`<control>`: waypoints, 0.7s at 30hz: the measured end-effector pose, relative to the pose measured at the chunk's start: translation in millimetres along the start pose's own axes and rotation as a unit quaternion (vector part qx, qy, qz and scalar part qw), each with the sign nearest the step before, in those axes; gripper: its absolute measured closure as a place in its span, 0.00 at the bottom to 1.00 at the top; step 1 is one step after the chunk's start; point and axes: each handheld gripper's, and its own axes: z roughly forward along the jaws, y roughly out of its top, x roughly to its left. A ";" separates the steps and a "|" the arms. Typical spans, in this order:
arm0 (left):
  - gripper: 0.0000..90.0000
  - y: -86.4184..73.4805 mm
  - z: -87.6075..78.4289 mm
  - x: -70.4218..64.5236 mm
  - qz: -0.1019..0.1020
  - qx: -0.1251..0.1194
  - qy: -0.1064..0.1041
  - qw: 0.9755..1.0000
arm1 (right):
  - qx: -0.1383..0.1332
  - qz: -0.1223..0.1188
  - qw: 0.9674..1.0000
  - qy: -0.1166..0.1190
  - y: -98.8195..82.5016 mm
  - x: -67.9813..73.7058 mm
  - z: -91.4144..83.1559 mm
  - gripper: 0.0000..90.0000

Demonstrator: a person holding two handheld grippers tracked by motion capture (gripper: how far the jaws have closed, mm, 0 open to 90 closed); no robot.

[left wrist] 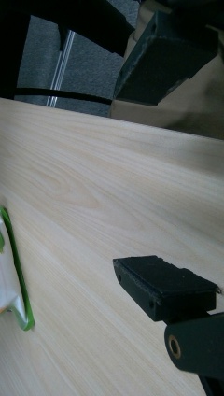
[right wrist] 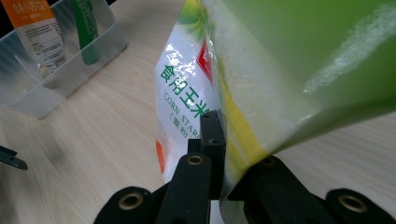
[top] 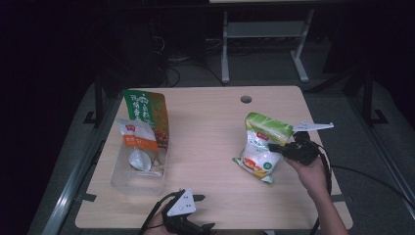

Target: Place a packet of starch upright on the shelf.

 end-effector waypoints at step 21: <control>0.18 0.0 -0.2 0.1 -0.002 -0.001 0.000 1.000 | -0.005 -0.029 0.999 0.012 13.6 17.8 -2.4 0.99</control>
